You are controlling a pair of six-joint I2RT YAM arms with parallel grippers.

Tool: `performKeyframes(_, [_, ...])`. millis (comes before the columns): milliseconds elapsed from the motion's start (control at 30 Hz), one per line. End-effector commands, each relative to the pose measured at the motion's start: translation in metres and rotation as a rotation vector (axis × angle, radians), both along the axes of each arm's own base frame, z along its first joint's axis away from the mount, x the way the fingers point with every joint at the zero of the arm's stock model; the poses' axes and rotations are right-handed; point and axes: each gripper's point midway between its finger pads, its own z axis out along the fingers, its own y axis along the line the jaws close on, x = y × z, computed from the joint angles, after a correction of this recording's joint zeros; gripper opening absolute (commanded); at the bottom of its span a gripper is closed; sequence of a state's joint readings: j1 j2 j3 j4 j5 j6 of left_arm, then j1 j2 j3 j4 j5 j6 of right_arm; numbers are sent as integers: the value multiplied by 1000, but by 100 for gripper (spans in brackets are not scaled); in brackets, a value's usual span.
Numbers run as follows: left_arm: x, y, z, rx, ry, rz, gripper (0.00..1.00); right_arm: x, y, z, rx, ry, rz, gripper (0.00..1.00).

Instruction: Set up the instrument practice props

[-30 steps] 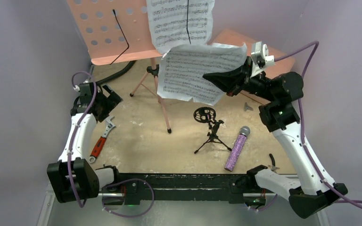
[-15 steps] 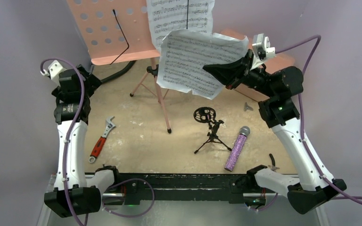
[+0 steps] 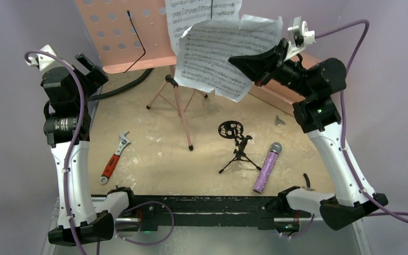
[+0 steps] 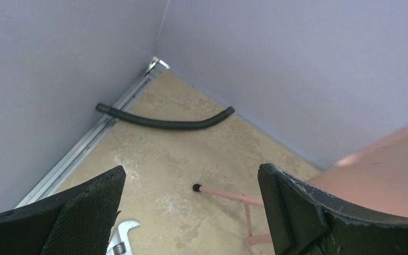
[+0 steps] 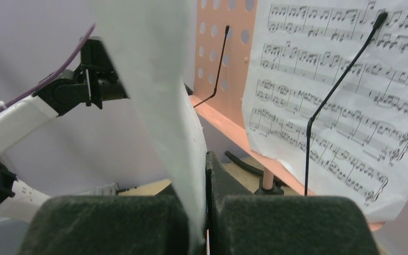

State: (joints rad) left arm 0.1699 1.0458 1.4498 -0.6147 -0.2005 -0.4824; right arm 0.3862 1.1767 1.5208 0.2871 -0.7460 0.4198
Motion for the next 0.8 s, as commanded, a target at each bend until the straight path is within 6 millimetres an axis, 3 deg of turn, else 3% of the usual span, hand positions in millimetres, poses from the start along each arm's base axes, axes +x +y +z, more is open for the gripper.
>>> performKeyframes(0, [-13, -8, 59, 35, -128, -41, 93, -4, 0, 31, 28, 17, 21, 0])
performKeyframes(133, [-25, -9, 92, 37, -190, -31, 90, -10, 2, 49, 40, -9, 54, 0])
performKeyframes(400, [-52, -11, 146, 63, -326, -16, 83, -4, 9, 58, 37, 3, 71, 0])
performKeyframes(500, [-57, -27, 171, 91, -400, -106, 82, -1, 13, 65, 42, 7, 78, 0])
performKeyframes(600, [-57, -59, 188, 115, -459, -284, 80, 2, 19, 70, 38, 11, 88, 0])
performKeyframes(767, [-54, -105, 193, 122, -485, -563, 77, 6, 28, 73, 27, 17, 97, 0])
